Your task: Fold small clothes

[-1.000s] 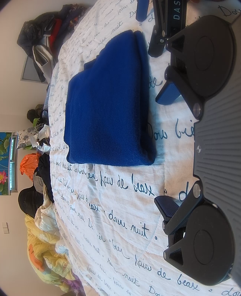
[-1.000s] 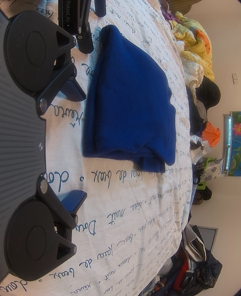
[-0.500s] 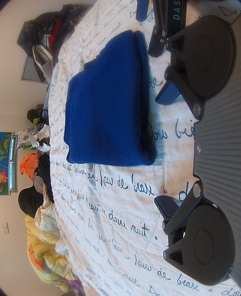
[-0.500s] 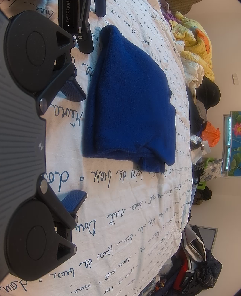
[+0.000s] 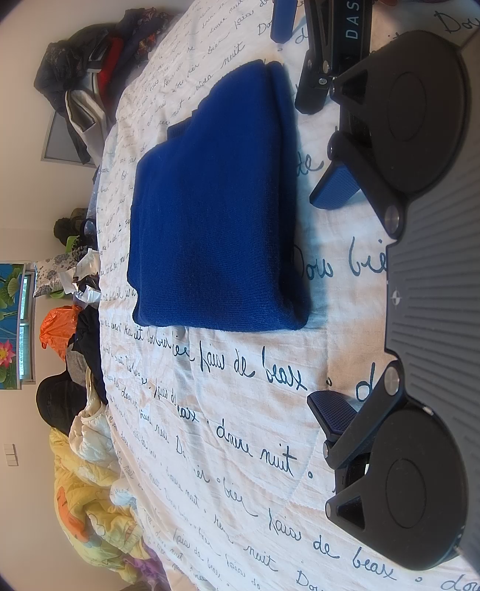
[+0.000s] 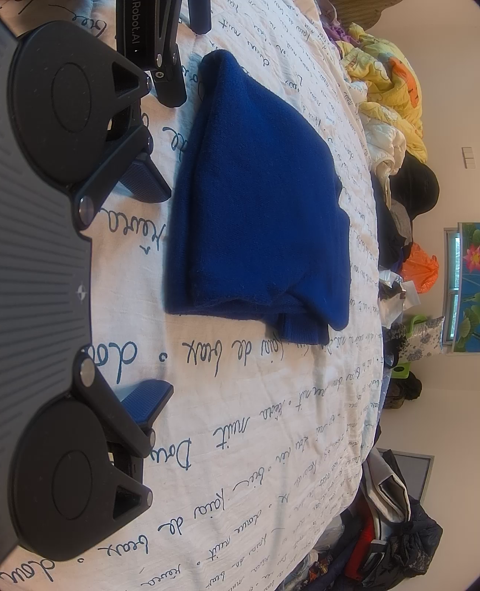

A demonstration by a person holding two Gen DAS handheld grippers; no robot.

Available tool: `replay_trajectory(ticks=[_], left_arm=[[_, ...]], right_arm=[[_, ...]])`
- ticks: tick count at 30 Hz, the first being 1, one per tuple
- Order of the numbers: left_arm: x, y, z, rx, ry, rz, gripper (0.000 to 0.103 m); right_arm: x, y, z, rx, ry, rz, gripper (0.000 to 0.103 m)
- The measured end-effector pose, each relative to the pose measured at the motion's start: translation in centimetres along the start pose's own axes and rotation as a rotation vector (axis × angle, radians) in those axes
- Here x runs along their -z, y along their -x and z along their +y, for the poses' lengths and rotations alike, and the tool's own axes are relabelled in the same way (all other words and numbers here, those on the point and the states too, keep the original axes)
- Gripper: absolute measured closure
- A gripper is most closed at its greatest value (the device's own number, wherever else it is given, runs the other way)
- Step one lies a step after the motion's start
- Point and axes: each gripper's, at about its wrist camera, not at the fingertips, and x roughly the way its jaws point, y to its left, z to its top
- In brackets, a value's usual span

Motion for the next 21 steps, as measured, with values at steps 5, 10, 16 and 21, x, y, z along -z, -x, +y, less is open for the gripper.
replay_trajectory(ticks=[5, 10, 16, 21], left_arm=[[-0.1, 0.1, 0.1, 0.004, 0.0, 0.005, 0.0], [-0.3, 0.3, 0.2, 0.014, 0.0, 0.032, 0.0], [0.1, 0.8, 0.3, 0.018, -0.005, 0.025, 0.0], [0.1, 2.0, 0.7, -0.013, -0.021, 0.018, 0.0]], right_arm=[[-0.1, -0.1, 0.0, 0.0, 0.0, 0.0, 0.0], [0.0, 0.0, 0.0, 0.0, 0.0, 0.0, 0.0], [0.0, 0.0, 0.0, 0.0, 0.0, 0.0, 0.0], [0.0, 0.0, 0.0, -0.001, -0.001, 0.001, 0.0]])
